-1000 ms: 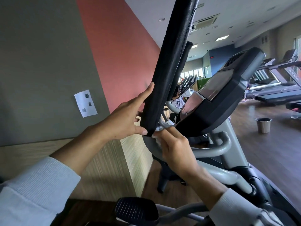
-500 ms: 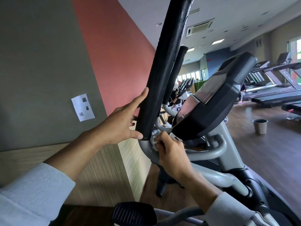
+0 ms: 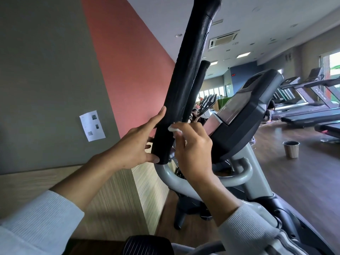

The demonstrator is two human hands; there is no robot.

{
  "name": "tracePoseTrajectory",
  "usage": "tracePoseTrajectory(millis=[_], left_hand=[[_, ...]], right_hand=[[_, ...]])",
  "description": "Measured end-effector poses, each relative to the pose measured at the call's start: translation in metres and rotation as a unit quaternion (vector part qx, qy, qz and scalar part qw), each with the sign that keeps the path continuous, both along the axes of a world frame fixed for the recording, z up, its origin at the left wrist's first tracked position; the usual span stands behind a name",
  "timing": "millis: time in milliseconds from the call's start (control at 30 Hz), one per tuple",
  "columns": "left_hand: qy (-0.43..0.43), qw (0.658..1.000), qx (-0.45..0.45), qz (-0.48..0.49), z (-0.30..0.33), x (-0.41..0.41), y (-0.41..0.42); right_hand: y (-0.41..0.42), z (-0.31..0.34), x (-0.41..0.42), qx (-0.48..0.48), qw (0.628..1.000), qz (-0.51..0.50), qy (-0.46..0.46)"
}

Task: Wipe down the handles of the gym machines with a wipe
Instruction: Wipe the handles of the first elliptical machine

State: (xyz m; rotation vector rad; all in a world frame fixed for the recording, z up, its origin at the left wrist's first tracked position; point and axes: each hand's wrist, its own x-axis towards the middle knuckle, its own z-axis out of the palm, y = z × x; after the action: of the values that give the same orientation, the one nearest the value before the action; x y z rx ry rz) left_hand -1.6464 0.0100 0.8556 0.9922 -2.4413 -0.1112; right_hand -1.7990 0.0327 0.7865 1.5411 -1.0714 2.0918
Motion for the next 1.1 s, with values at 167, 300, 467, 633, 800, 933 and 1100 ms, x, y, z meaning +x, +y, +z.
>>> tracePoseTrajectory(millis=[167, 300, 467, 633, 800, 933, 1100], left_hand=[[0.008, 1.0, 0.015, -0.012, 0.0, -0.001, 0.003], [0.007, 1.0, 0.008, -0.008, -0.001, -0.001, 0.005], [0.003, 1.0, -0.008, -0.012, -0.001, 0.0, 0.003], [0.013, 1.0, -0.012, -0.015, -0.002, 0.001, 0.003], [0.02, 1.0, -0.002, -0.013, -0.003, 0.002, 0.002], [0.019, 1.0, 0.004, -0.015, -0.003, 0.0, 0.003], [0.017, 1.0, -0.007, -0.006, -0.003, -0.001, 0.002]], right_hand=[[0.0, -0.029, -0.004, 0.082, 0.982, -0.026, 0.17], [0.009, -0.027, -0.009, 0.065, 0.988, 0.003, 0.139], [0.022, 0.045, -0.017, -0.046, 0.998, -0.04, 0.017], [0.016, 0.039, -0.003, -0.009, 0.993, -0.075, 0.091], [0.013, -0.009, 0.005, 0.073, 0.969, -0.09, 0.217], [0.017, -0.011, -0.005, 0.092, 0.972, -0.047, 0.21], [0.027, 0.069, -0.041, -0.036, 0.995, -0.082, 0.045]])
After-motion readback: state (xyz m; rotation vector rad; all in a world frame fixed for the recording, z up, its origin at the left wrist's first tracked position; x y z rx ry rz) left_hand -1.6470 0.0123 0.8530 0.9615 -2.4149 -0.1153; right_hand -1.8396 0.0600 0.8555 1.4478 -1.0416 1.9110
